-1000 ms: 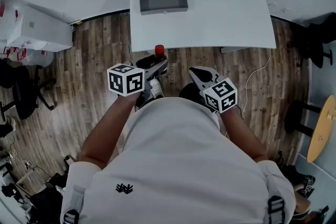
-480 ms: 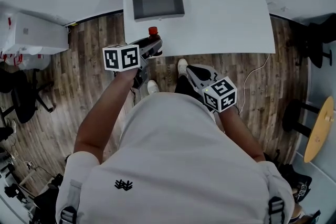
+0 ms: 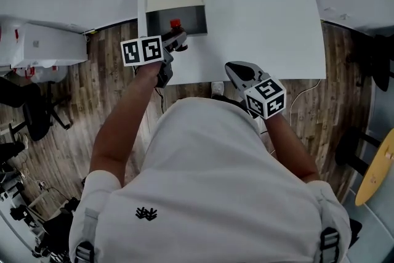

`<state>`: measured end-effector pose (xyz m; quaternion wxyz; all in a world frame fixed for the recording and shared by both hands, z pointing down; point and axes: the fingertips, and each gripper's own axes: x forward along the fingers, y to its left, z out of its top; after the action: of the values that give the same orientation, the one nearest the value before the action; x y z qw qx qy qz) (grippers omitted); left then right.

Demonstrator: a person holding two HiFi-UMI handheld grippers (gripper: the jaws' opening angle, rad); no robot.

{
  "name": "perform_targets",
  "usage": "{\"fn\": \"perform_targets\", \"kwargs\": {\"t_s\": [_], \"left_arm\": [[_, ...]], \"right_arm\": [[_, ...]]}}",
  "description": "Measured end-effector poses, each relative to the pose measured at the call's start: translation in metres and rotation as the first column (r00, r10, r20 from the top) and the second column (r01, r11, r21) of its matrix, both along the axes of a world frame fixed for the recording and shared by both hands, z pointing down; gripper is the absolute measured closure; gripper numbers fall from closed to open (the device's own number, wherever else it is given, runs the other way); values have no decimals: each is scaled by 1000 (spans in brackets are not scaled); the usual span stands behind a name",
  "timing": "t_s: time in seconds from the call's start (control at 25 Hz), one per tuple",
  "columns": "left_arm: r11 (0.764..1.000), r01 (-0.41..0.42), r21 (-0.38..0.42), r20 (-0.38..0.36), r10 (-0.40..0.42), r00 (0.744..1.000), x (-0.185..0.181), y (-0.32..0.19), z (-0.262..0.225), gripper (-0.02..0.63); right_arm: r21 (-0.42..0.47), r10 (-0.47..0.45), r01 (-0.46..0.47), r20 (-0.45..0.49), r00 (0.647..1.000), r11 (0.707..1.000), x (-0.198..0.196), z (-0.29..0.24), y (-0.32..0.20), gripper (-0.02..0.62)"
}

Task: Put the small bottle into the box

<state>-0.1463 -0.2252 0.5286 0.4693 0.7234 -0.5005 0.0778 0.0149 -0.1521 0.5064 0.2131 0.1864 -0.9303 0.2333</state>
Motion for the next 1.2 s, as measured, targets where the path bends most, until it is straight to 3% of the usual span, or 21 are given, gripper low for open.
{"fn": "perform_targets", "kwargs": {"t_s": [0.52,1.2], "left_arm": [[986,106,-125,83,-96,992,-18,-62,55,401],[946,130,-296,265,-50,963,-22,-66,114,401]], "right_arm": [[-44,-63,64,21,998,997,23,13,-47,588],[-85,-4,8,48,999,996,57,23,-67,588]]}}
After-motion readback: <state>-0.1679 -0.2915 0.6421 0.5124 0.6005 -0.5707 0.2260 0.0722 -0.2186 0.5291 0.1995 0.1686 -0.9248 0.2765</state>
